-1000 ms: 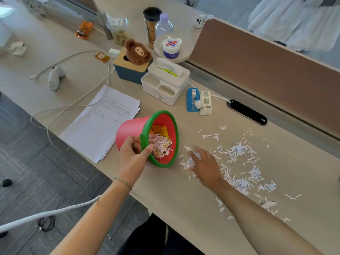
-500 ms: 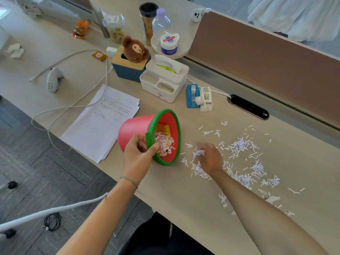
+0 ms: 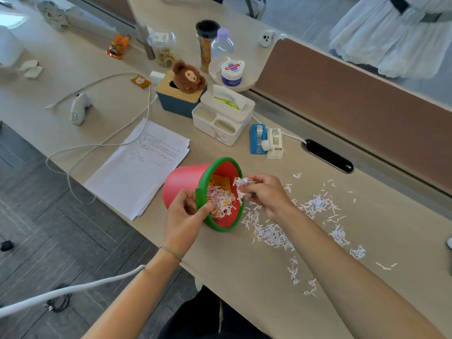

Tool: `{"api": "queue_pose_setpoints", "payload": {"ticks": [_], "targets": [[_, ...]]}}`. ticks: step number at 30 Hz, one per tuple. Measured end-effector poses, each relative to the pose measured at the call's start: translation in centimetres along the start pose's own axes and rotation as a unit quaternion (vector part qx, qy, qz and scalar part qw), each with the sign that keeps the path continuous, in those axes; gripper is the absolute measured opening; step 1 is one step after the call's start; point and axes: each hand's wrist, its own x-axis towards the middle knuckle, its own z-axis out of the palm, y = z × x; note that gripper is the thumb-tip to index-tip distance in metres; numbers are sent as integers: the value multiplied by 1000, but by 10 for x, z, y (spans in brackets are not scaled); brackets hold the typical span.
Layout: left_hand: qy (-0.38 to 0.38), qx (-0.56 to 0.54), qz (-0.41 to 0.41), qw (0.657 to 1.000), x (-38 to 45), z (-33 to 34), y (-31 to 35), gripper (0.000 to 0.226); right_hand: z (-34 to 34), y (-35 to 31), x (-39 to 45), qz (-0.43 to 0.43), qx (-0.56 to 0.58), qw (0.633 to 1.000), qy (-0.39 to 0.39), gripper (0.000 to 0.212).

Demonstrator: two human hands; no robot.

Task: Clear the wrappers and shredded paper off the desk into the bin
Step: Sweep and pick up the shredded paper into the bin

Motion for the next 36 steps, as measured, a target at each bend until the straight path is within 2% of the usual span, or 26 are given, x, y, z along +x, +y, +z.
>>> {"api": "queue_pose_setpoints", "payload": {"ticks": [6,8,12,13,15,16,17,18,19,22,25,27,29,33,36], "targets": [[8,-18,-1,1000,-1,2,4,53,46,6,5,-12,-105,994,33,26],[11,-24,-2,1000,0,2,4,48,52,5,5,-30,-119,992,1,29],[16,-40,-5,999,6,0,2,43,50,-9,-5,-34,-104,985,-137,36],[18,-41,-6,999,8,-1,1,44,43,-14,-7,-48,-106,983,-143,39],[22,-47,-10,999,11,-3,-1,48,21,-21,-6,-112,-148,980,-68,39],[26,-49,-11,998,12,-3,0,50,7,-18,0,-141,-182,973,7,37],[31,-51,-10,998,14,-4,1,49,-8,-10,9,-154,-245,953,86,38],[36,-50,-9,998,15,-4,2,46,-20,2,17,-151,-340,918,137,42],[40,-50,-6,998,17,-5,4,43,-27,22,25,-132,-437,878,143,50],[48,-41,-2,998,26,-5,6,40,-18,102,32,-105,-614,781,48,70],[56,-33,5,998,30,-4,8,36,13,154,23,-170,-679,715,-3,78],[58,-25,6,998,28,-2,10,33,26,167,25,-186,-692,697,-26,82],[58,-15,4,998,26,0,12,33,27,174,30,-183,-695,695,-39,83],[52,-2,5,999,23,6,13,30,-1,170,47,-172,-702,690,13,82],[48,5,8,999,25,13,15,27,-33,161,62,-137,-688,710,61,83]]}}
